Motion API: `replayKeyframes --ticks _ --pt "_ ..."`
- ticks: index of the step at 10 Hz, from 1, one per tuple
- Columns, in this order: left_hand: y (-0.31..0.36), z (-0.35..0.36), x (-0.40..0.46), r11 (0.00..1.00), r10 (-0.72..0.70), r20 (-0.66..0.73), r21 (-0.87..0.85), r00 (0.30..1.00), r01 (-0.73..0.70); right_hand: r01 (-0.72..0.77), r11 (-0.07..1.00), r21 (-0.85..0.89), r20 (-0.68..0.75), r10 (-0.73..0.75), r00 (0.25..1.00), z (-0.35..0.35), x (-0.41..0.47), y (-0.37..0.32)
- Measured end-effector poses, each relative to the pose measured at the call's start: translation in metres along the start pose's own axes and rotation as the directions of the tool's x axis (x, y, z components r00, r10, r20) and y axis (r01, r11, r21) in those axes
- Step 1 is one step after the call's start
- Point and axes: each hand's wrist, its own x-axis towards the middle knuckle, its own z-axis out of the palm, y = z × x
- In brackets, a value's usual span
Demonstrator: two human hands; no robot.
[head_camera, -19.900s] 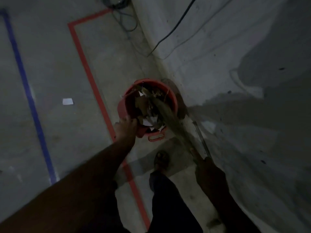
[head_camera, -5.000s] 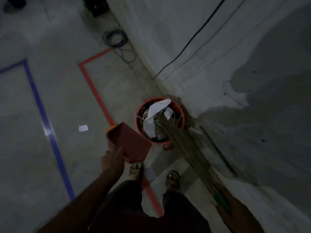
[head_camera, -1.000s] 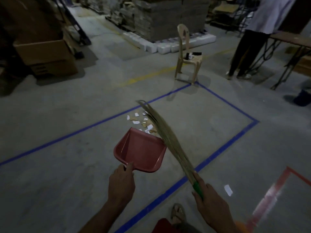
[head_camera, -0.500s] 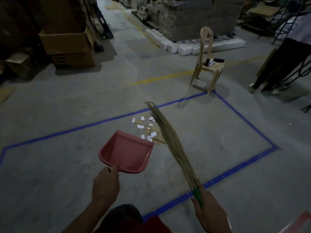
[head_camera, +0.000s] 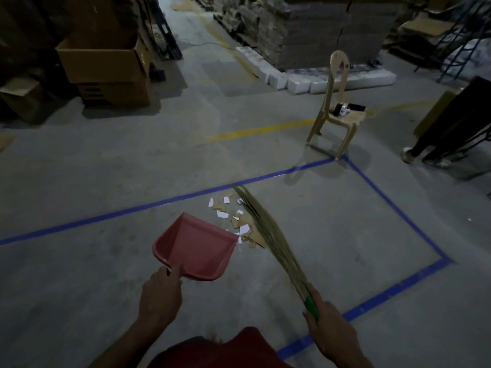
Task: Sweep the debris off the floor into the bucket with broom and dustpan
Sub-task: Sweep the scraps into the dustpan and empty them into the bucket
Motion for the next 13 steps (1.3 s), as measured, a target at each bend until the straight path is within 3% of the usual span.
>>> replayKeyframes --ticks 2,4,7,8,9,11,12,13 --pt "-0.016 0.001 0.065 0.999 0.033 0.029 0.006 0.999 -0.033 -0.069 0.996 -0.056 0.053 0.072 0.996 -0.002 0.052 -0.03" --pt "-0.023 0.014 0.113 1.0 -0.022 0.116 0.004 0.993 0.022 -0.136 0.989 -0.063 0.149 0.144 0.978 -0.001 0.109 -0.035" --pt "-0.011 0.083 0.2 0.999 -0.051 0.287 0.005 0.957 0.051 -0.272 0.962 0.024 0.351 0.246 0.903 0.028 0.263 -0.014" --pt "-0.002 0.112 0.238 0.996 -0.084 0.316 0.011 0.945 0.085 -0.317 0.944 0.094 0.348 0.267 0.899 0.047 0.329 0.005" --pt "0.003 0.147 0.277 0.99 -0.137 0.368 0.039 0.92 0.132 -0.43 0.9 0.075 0.467 0.35 0.812 0.076 0.394 0.039" --pt "0.006 0.221 0.343 0.98 -0.187 0.416 0.015 0.89 0.199 -0.455 0.89 -0.033 0.635 0.37 0.678 0.134 0.509 0.063" --pt "-0.001 0.262 0.359 0.976 -0.201 0.381 0.0 0.902 0.217 -0.407 0.909 -0.084 0.678 0.351 0.646 0.186 0.547 0.068" --pt "-0.004 0.302 0.372 0.955 -0.263 0.423 -0.018 0.867 0.297 -0.353 0.935 0.029 0.68 0.24 0.693 0.229 0.573 0.056"
